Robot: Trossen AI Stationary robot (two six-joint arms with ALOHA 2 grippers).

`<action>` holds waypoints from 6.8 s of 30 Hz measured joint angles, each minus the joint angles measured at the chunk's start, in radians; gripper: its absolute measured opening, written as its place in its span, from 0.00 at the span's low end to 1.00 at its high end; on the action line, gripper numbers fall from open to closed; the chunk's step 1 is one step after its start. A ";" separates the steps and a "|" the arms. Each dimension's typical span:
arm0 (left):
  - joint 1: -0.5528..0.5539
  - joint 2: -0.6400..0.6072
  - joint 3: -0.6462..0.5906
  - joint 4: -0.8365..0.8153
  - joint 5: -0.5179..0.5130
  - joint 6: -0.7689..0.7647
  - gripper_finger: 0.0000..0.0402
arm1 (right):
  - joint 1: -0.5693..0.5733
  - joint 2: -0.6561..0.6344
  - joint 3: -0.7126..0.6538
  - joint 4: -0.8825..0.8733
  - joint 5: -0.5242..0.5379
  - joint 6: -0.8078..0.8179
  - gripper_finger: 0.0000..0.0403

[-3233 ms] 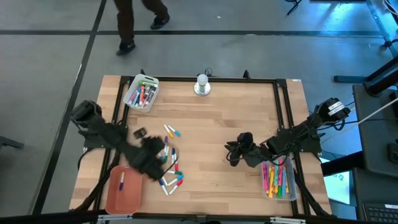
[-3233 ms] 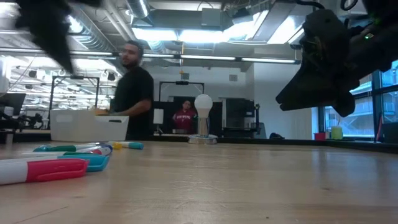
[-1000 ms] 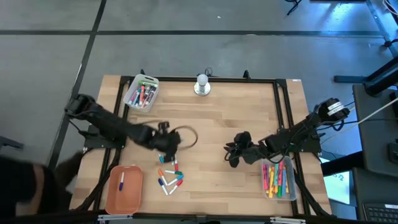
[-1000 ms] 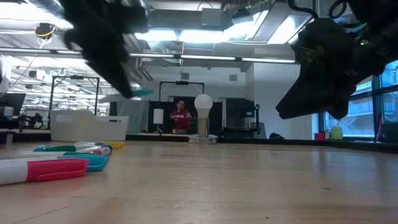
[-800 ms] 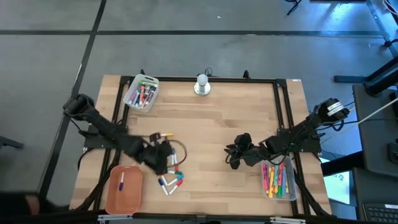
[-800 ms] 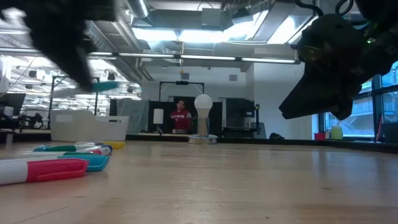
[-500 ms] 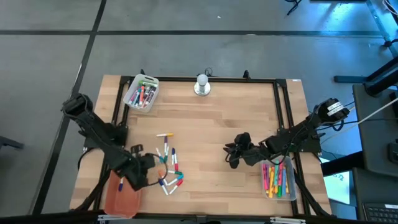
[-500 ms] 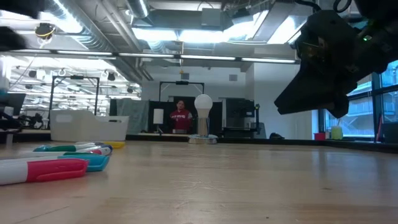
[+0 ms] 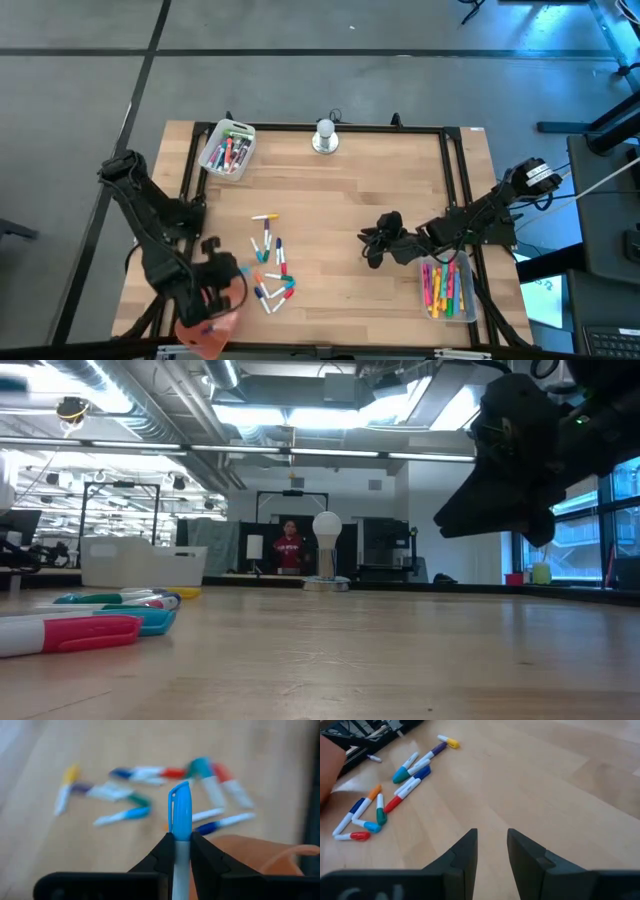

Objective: Pick & Place Markers
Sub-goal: Put the light blue and white highlighter pen into the orange bin, then put the yellow and white highlighter pen into the orange bin

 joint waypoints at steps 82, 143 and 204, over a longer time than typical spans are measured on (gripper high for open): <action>0.730 0.138 -0.370 0.478 -0.059 0.776 0.48 | -0.202 0.063 0.000 0.063 -0.150 -0.075 0.26; 0.824 -0.005 -0.526 0.554 0.164 0.492 0.34 | -0.141 0.062 0.000 0.032 -0.166 -0.040 0.26; -0.039 -0.192 -0.307 0.426 0.238 0.219 0.10 | -0.114 0.062 0.000 0.024 -0.152 0.008 0.26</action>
